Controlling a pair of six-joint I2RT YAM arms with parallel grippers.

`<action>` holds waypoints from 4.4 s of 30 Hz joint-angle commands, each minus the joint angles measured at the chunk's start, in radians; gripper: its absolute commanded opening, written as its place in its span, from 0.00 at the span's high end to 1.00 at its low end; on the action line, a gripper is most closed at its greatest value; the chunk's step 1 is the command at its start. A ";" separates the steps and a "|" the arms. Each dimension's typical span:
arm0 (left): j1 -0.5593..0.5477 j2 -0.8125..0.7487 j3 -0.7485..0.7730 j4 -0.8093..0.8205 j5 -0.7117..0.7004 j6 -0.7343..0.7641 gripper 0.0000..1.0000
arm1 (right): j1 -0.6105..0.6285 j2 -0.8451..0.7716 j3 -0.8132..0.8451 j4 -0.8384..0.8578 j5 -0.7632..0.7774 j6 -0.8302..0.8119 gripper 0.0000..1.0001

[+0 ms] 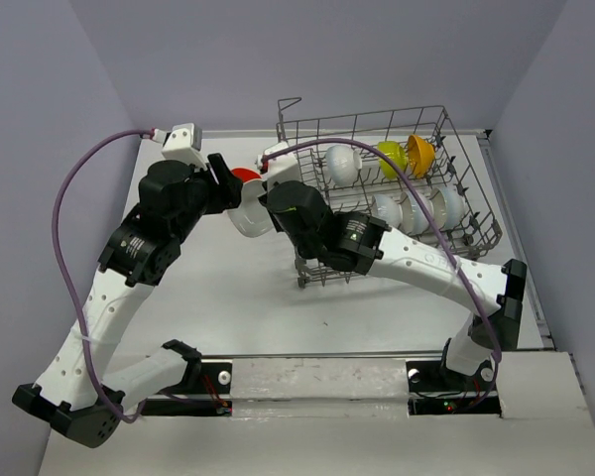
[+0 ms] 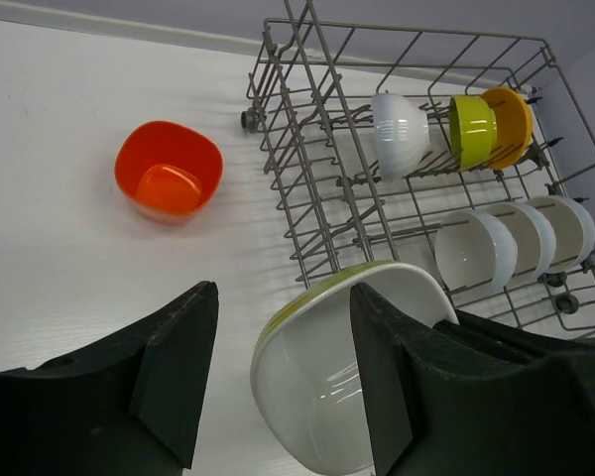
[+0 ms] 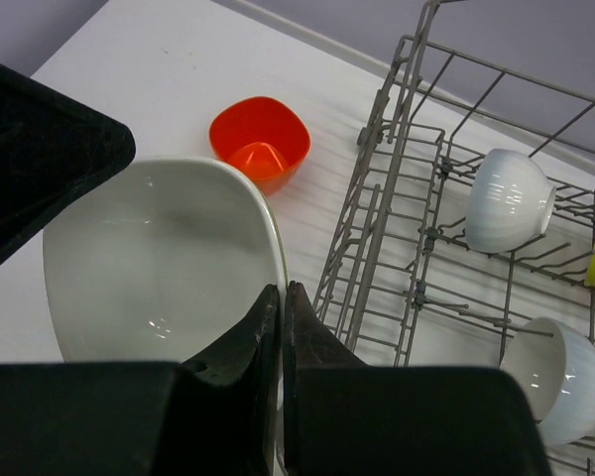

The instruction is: Load the bowls into the dish rack

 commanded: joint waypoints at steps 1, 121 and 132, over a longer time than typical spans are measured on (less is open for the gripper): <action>0.004 -0.023 0.005 0.005 0.042 0.081 0.36 | -0.013 -0.016 0.070 0.062 -0.034 -0.020 0.99; 0.001 0.096 0.178 -0.104 0.141 0.202 1.00 | 0.004 0.064 0.118 -0.126 -0.467 -0.309 0.59; 0.001 0.087 0.184 -0.117 0.131 0.210 1.00 | 0.004 0.119 0.164 -0.145 -0.439 -0.301 0.84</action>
